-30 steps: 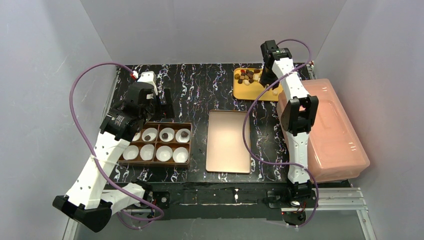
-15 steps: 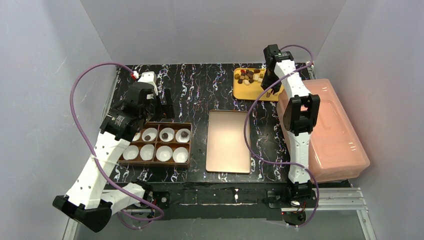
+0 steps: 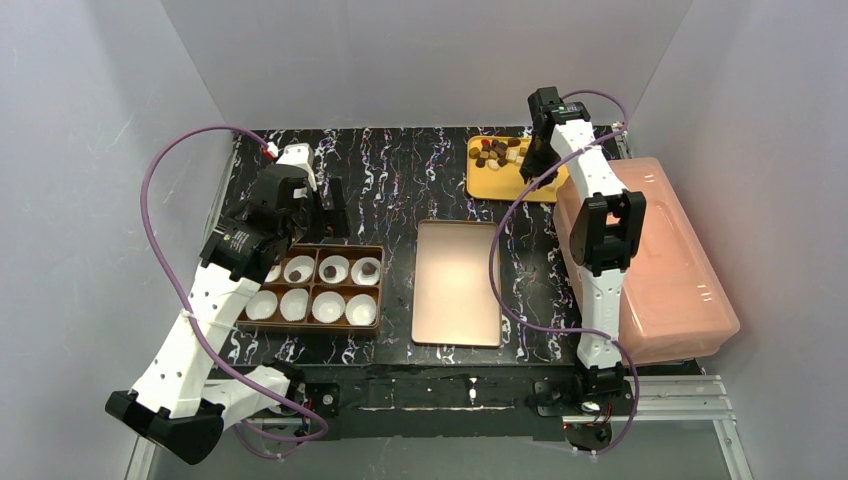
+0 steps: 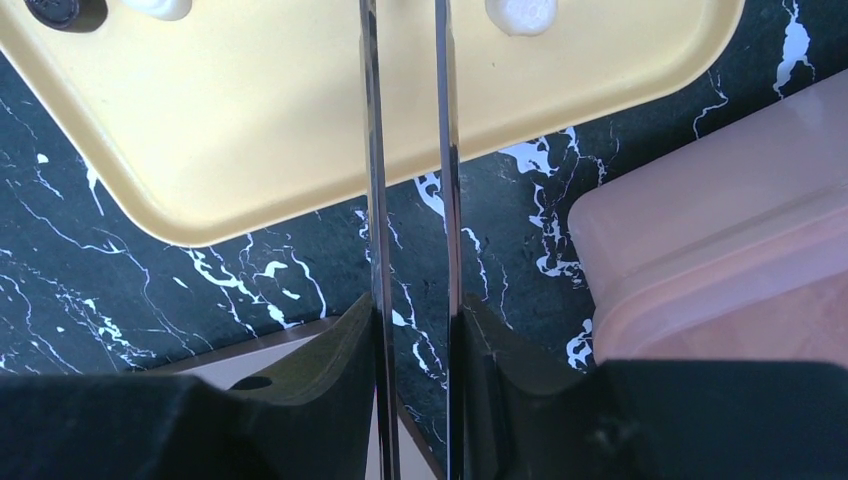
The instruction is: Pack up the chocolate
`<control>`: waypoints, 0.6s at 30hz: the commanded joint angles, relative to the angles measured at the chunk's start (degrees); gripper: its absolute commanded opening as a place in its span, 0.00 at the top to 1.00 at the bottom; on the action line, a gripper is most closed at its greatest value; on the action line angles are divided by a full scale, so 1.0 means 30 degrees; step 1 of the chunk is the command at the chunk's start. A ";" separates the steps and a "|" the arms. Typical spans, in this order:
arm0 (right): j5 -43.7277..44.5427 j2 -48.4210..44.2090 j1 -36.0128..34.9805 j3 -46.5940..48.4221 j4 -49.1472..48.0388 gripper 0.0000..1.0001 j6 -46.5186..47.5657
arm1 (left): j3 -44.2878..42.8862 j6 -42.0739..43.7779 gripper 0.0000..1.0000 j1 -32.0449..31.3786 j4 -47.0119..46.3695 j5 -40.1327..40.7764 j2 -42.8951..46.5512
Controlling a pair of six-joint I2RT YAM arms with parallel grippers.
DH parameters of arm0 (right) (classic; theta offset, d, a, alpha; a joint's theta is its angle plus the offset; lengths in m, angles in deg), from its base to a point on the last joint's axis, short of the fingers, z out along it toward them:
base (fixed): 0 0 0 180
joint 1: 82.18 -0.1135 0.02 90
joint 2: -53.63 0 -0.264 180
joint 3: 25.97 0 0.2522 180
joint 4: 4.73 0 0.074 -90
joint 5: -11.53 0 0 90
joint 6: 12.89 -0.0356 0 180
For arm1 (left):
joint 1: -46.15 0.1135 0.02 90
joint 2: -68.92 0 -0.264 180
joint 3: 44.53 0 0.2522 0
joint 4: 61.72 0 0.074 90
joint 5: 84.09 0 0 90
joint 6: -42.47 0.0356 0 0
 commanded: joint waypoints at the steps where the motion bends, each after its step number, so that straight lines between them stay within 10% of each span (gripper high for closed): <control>1: -0.0309 -0.2023 -0.0455 -0.0322 0.0009 0.69 0.0099 | 0.0052 0.0011 0.00 0.0061 0.0280 0.0212 0.0290; 18: -0.1438 -0.6512 -0.3580 -0.2420 -0.0123 0.71 0.0586 | -0.1204 -0.0330 0.00 0.0063 0.1250 0.1541 0.0238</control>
